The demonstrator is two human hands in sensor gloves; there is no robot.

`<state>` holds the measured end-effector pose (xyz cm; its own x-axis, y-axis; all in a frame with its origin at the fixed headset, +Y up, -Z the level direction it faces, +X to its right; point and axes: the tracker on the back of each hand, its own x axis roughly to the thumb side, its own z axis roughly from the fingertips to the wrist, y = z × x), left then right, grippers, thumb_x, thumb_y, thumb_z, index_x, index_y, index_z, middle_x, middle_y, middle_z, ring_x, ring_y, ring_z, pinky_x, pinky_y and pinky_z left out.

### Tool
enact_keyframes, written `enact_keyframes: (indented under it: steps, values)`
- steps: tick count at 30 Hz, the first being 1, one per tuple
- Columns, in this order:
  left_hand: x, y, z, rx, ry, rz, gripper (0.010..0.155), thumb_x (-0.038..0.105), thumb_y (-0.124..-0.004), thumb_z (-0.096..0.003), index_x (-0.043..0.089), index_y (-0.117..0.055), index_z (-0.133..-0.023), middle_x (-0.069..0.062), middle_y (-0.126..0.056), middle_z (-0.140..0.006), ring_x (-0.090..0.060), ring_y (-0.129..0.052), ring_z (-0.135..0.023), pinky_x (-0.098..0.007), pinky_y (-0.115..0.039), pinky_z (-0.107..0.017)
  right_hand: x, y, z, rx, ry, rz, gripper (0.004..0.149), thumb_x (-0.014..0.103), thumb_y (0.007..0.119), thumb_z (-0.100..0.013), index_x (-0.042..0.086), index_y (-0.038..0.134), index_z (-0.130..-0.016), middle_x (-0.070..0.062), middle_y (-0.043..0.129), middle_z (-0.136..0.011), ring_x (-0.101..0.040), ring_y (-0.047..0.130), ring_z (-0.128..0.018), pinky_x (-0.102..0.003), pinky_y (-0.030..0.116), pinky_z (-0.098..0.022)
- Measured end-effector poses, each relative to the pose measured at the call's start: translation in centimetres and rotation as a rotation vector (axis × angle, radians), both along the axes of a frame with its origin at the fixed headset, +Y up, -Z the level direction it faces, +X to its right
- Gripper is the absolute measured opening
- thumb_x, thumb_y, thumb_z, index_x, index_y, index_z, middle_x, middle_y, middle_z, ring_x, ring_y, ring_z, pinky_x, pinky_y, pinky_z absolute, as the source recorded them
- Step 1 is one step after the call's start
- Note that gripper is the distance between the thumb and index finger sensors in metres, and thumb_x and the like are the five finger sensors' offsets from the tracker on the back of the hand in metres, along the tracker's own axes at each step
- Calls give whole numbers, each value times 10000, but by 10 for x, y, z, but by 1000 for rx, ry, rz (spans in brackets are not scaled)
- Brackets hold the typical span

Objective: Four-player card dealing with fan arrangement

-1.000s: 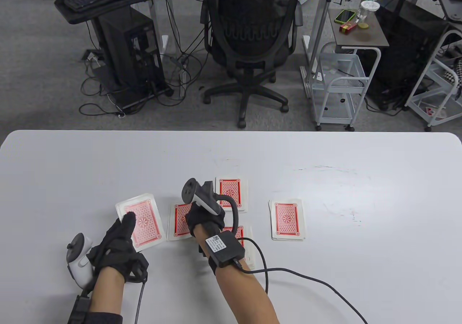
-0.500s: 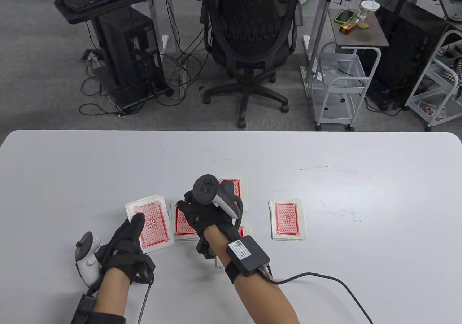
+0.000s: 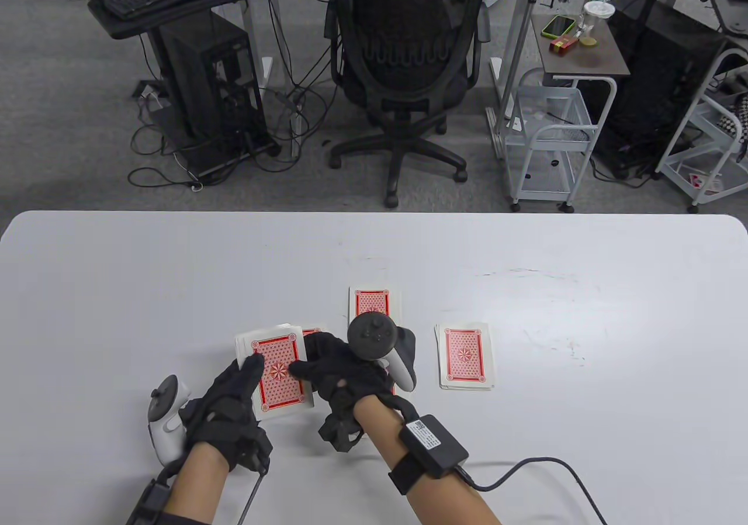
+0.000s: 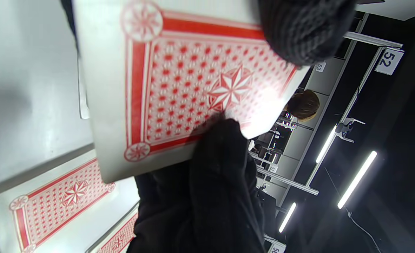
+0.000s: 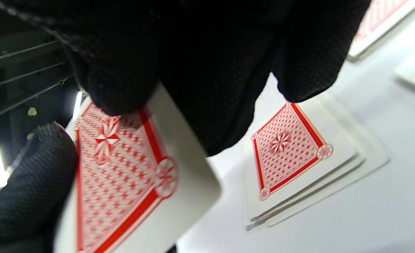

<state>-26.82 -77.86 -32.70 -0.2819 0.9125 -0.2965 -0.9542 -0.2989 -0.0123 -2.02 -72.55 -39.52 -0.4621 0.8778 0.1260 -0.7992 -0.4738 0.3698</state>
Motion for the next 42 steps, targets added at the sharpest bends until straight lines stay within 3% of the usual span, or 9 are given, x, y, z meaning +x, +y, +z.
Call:
enact_keyframes:
  steps: [5, 11, 17, 22, 27, 30, 34, 37, 42]
  values:
    - [2, 1, 1, 7, 7, 12, 454, 487, -788, -505, 323, -748, -926, 90, -922, -869, -232, -1031, -718, -431, -902, -495, 12, 3, -9, -46, 38, -54, 534, 274, 871, -490, 70, 674, -943, -57, 854, -757, -225, 1051, -517, -577, 742, -524]
    - [-7, -3, -1, -9, 65, -17, 453, 489, -791, -504, 324, -749, -924, 88, -924, -866, -231, -1034, -714, -431, -902, -494, 46, 23, -42, -43, -74, -34, 559, 267, 866, -511, 46, 641, -972, -75, 836, -777, -214, 1026, -478, -582, 735, -514]
    - [-10, -4, -2, -23, 73, -19, 453, 490, -788, -508, 324, -745, -927, 91, -920, -871, -230, -1030, -719, -429, -900, -500, 68, 31, -90, 13, -246, 224, 630, 265, 862, -511, 33, 570, -1019, -73, 811, -800, -184, 1018, -430, -557, 746, -507]
    - [-12, -4, -3, -29, 83, -19, 453, 489, -788, -508, 322, -746, -927, 88, -921, -870, -230, -1030, -719, -430, -901, -498, 66, 5, -125, -29, -347, 524, 690, 268, 872, -500, 31, 519, -1044, -66, 792, -810, -180, 1027, -422, -549, 752, -506]
    - [-15, -4, -5, -39, 89, -26, 454, 487, -792, -508, 320, -745, -928, 86, -922, -870, -233, -1031, -716, -429, -901, -498, 56, -22, -142, -31, -378, 850, 715, 298, 893, -483, 45, 530, -1044, -52, 808, -787, -169, 1032, -416, -534, 759, -510]
    - [-17, -4, -6, -42, 88, -40, 455, 487, -795, -508, 319, -747, -928, 87, -922, -870, -232, -1032, -715, -428, -901, -498, 51, -35, -145, -16, -362, 1055, 728, 373, 893, -468, 76, 559, -1041, -36, 819, -774, -167, 1009, -423, -547, 732, -525]
    - [-16, -6, -6, -53, 82, -43, 455, 488, -794, -510, 318, -745, -929, 88, -920, -872, -232, -1029, -719, -428, -900, -501, 51, -25, -139, 34, -366, 1055, 720, 415, 877, -484, 93, 561, -1044, -33, 807, -789, -170, 992, -450, -550, 717, -537]
    - [-13, -5, -7, -51, 73, -50, 455, 490, -793, -510, 321, -743, -929, 87, -919, -872, -230, -1030, -718, -427, -900, -501, 50, -3, -123, 112, -345, 912, 699, 445, 827, -519, 88, 548, -1051, -59, 783, -827, -209, 979, -515, -581, 678, -565]
    - [-8, -4, -5, -40, 67, -56, 453, 489, -797, -508, 318, -749, -925, 86, -925, -866, -231, -1034, -712, -428, -902, -495, 32, 27, -82, 128, -196, 577, 632, 464, 760, -563, 87, 585, -1040, -89, 779, -855, -238, 990, -564, -579, 689, -559]
